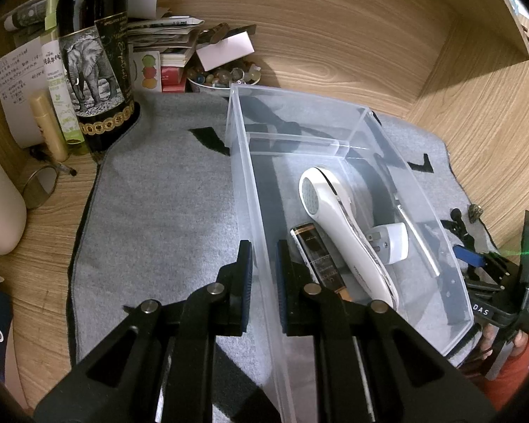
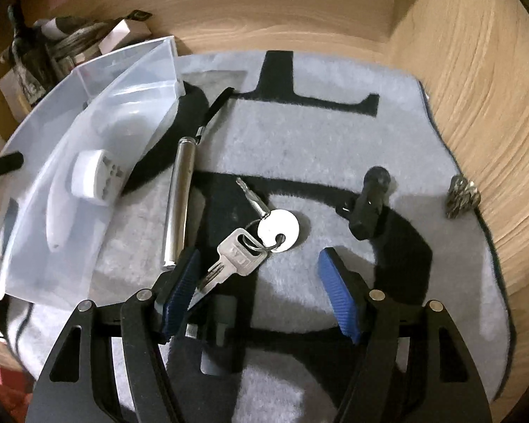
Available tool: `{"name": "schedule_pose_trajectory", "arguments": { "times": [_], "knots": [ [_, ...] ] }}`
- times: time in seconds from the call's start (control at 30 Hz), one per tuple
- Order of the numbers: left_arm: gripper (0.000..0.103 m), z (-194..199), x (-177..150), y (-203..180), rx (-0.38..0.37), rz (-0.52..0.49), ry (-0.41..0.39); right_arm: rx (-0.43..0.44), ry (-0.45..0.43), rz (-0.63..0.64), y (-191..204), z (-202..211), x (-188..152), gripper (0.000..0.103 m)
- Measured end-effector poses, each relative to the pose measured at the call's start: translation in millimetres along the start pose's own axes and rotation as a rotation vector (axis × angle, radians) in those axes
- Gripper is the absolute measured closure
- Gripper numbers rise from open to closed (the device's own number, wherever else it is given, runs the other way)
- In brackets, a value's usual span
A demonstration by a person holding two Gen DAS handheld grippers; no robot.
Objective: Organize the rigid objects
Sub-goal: 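Move the right gripper to the keys with white tag and grasp them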
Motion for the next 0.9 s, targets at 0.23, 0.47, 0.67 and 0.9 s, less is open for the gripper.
{"name": "schedule_pose_trajectory", "arguments": {
  "times": [0.23,0.47,0.67,0.9],
  "knots": [
    [0.091,0,0,2,0.0,0.002,-0.001,0.007,-0.021,0.002,-2,2,5,0.074],
    [0.091,0,-1,3,0.0,0.002,-0.001,0.002,-0.051,-0.047,-9,7,15,0.081],
    [0.091,0,-1,3,0.0,0.003,-0.001,-0.012,-0.113,-0.049,-10,23,27,0.081],
    [0.091,0,-1,3,-0.002,0.006,0.0,-0.019,-0.184,-0.043,-8,42,47,0.081]
  ]
}}
Point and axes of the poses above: each gripper's, at about its wrist camera, not at the fingertips, and z roughly against the way its jaws point, y to its left, x to its top, the point moved 9 cm from there along -z, roughly the way its jaws point, and after that the axes turned 4 degrees about -z, right-handed, at the moved point
